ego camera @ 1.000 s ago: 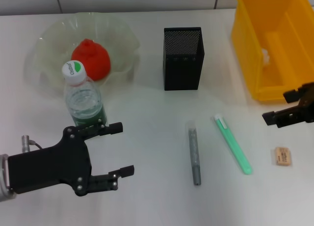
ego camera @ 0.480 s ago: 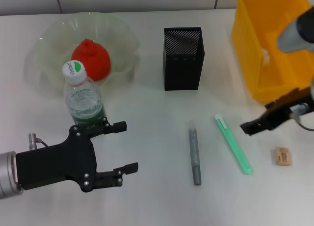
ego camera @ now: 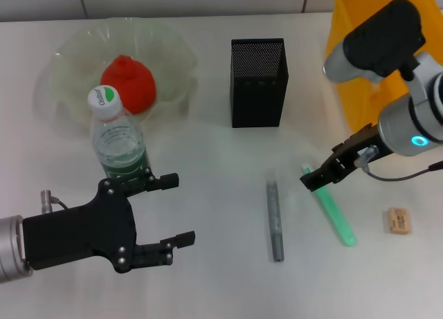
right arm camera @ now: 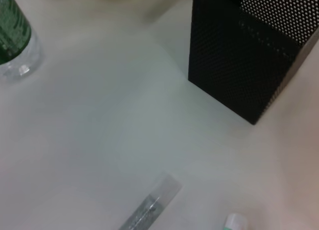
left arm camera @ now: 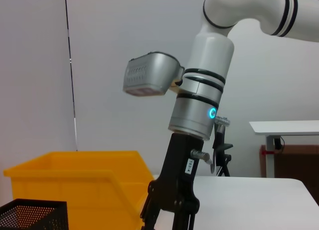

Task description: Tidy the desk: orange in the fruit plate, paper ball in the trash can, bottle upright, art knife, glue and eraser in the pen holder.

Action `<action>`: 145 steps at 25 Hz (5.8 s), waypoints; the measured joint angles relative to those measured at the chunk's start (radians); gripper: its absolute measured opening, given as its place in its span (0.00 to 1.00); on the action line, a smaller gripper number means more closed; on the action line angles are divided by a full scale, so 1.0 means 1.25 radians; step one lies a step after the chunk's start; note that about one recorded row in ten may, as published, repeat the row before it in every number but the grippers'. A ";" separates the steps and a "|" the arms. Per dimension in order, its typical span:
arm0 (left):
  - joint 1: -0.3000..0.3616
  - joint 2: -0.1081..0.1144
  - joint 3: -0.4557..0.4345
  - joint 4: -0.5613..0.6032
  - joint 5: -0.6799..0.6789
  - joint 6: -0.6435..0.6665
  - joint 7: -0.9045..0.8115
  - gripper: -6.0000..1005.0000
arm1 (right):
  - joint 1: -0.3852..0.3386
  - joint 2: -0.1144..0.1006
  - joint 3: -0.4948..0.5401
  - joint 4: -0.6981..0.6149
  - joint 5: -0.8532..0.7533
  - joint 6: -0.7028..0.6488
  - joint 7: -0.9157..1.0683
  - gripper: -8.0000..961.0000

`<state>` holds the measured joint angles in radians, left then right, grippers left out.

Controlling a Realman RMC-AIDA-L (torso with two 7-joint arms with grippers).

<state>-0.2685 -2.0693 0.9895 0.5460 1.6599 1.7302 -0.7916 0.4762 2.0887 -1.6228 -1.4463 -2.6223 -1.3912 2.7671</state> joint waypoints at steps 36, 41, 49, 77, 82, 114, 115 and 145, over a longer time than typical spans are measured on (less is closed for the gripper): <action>-0.005 0.000 0.080 -0.002 0.002 -0.043 -0.002 0.81 | 0.075 0.000 -0.039 0.165 0.007 0.060 0.023 0.40; -0.006 0.000 0.080 -0.008 0.002 -0.043 0.000 0.81 | 0.066 -0.001 -0.033 0.134 0.021 0.052 0.023 0.23; -0.006 0.001 0.080 -0.009 0.002 -0.043 -0.004 0.81 | -0.012 -0.004 0.074 -0.082 0.091 0.013 0.007 0.19; -0.007 0.001 0.080 -0.012 0.022 -0.048 0.000 0.81 | 0.143 0.000 0.214 0.746 1.317 0.389 -1.361 0.19; -0.007 0.001 0.081 -0.012 0.022 -0.048 0.000 0.81 | 0.141 0.001 0.210 0.759 1.325 0.382 -1.372 0.22; -0.013 0.001 0.081 -0.012 0.022 -0.051 -0.009 0.81 | -0.115 -0.007 0.289 -0.193 0.167 -0.328 -0.413 0.80; -0.013 0.001 0.081 -0.012 0.022 -0.051 -0.010 0.81 | -0.113 -0.007 0.290 -0.190 0.156 -0.338 -0.442 0.81; -0.021 0.001 0.081 -0.023 0.022 -0.055 -0.018 0.81 | -0.042 -0.003 0.243 0.030 -0.031 -0.227 -0.559 0.81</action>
<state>-0.2950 -2.0677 1.0907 0.5169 1.6873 1.6613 -0.8146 0.4240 2.0854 -1.3195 -1.4086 -2.6608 -1.6752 2.0686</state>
